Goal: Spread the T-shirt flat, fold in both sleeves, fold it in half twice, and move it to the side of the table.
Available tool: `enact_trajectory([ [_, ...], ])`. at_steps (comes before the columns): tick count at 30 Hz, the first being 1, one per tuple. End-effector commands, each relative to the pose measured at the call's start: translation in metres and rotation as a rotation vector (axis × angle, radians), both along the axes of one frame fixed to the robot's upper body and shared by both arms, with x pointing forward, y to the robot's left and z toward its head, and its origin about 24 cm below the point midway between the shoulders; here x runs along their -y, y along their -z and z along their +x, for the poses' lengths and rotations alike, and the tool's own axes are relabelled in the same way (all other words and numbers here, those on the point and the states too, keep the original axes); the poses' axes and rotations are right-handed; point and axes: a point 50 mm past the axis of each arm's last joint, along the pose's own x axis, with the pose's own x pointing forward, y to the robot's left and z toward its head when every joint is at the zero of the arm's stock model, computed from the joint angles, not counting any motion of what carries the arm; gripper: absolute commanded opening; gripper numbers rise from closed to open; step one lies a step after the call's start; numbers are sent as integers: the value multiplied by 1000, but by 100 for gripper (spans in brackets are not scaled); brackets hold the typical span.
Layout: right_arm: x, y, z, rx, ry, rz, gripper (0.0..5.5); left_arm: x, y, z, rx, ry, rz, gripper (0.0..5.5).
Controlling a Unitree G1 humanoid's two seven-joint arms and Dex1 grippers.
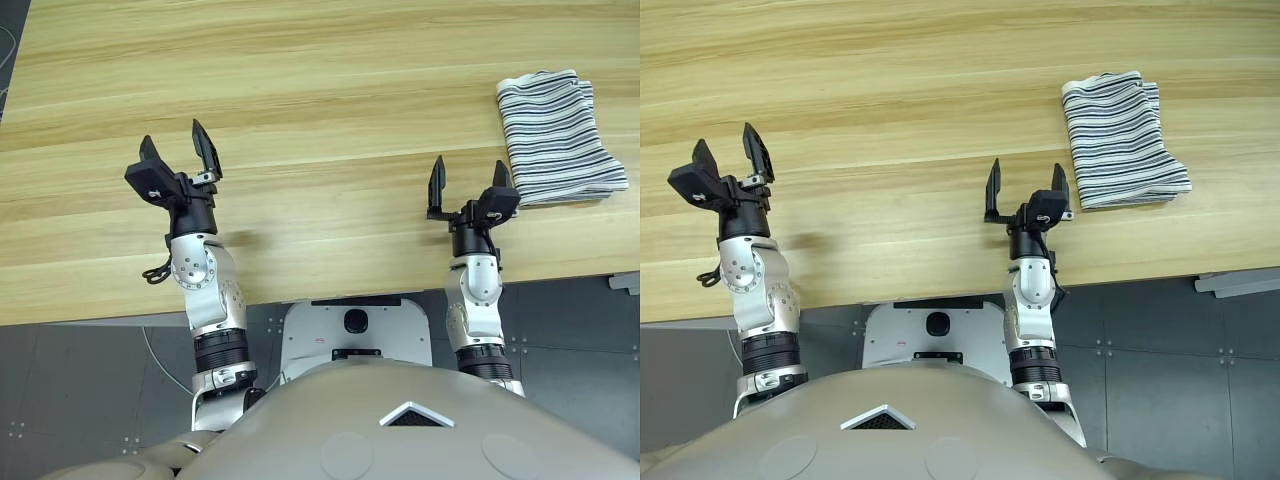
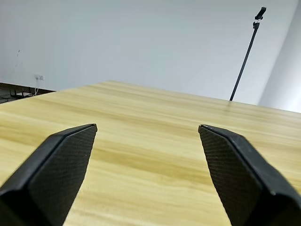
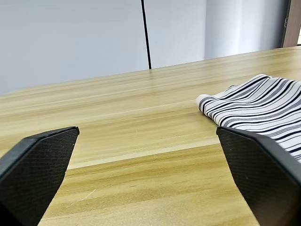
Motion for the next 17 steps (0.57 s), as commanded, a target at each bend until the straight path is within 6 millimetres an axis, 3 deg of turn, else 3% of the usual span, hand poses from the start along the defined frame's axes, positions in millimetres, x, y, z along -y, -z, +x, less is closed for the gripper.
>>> enact_trajectory([
  [1,6,3,3,-9,0,-53,545,3,0,3,18,53,54,405],
  [6,11,5,10,24,-23,-208,545,-4,-11,7,93,109,104,405],
  [12,27,8,19,39,-14,-310,545,2,-7,11,91,165,169,405],
  [17,25,11,20,48,-29,-326,545,4,-1,11,86,155,169,405],
])
